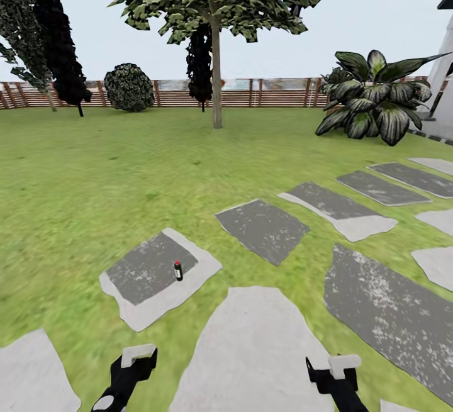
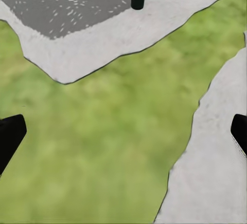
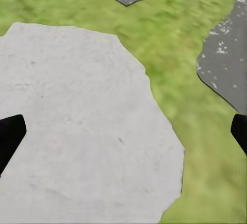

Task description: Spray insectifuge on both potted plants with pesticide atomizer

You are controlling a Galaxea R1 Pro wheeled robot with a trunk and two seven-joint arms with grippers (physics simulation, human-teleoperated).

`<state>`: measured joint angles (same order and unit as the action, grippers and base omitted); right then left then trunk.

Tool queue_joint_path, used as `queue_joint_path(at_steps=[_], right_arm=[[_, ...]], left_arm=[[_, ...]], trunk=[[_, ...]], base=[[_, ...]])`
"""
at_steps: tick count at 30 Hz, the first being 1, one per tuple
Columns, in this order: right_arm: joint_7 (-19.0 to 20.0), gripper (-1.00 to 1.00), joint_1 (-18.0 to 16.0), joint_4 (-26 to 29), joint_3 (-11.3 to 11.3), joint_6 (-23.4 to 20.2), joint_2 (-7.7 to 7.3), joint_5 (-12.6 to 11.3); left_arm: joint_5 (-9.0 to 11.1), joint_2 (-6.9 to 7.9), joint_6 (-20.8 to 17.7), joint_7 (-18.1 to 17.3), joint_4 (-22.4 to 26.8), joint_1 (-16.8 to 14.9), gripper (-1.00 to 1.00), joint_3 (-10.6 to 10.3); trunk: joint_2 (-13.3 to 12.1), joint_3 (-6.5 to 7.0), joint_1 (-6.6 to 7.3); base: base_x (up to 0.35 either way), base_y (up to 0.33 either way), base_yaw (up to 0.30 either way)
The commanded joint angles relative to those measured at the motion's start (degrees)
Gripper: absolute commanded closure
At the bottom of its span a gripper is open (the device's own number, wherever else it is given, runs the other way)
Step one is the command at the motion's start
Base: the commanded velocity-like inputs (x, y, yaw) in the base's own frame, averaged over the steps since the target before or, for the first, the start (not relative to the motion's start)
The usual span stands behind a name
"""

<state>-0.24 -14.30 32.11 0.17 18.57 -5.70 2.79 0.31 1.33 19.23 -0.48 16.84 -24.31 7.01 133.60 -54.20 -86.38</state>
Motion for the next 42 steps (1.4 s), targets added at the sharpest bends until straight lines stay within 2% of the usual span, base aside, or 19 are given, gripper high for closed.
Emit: queue_joint_path(at_steps=[1, 21, 42], right_arm=[[-0.03, -1.00, -0.03, -0.03, 0.01, 0.15, -0.02, 0.28], [-0.03, -1.00, -0.03, -0.09, 0.01, 0.15, -0.02, 0.32], [-0.03, -1.00, -0.03, -0.03, -0.06, 0.15, -0.02, 0.28]], left_arm=[[0.03, -0.01, 0.19, -0.05, -0.06, -0.02, -1.00, 0.12], [0.17, 0.01, 0.19, -0.05, -0.06, -0.04, -1.00, 0.23], [0.22, 0.06, 0.27, -0.09, -0.06, -0.03, -1.00, 0.29]], trunk=[[0.02, -0.05, -0.02], [0.02, -0.05, -0.02], [0.02, -0.04, -0.02]], base=[[0.331, 0.002, 0.000], [0.313, 0.009, 0.000], [0.119, 0.279, -0.001]])
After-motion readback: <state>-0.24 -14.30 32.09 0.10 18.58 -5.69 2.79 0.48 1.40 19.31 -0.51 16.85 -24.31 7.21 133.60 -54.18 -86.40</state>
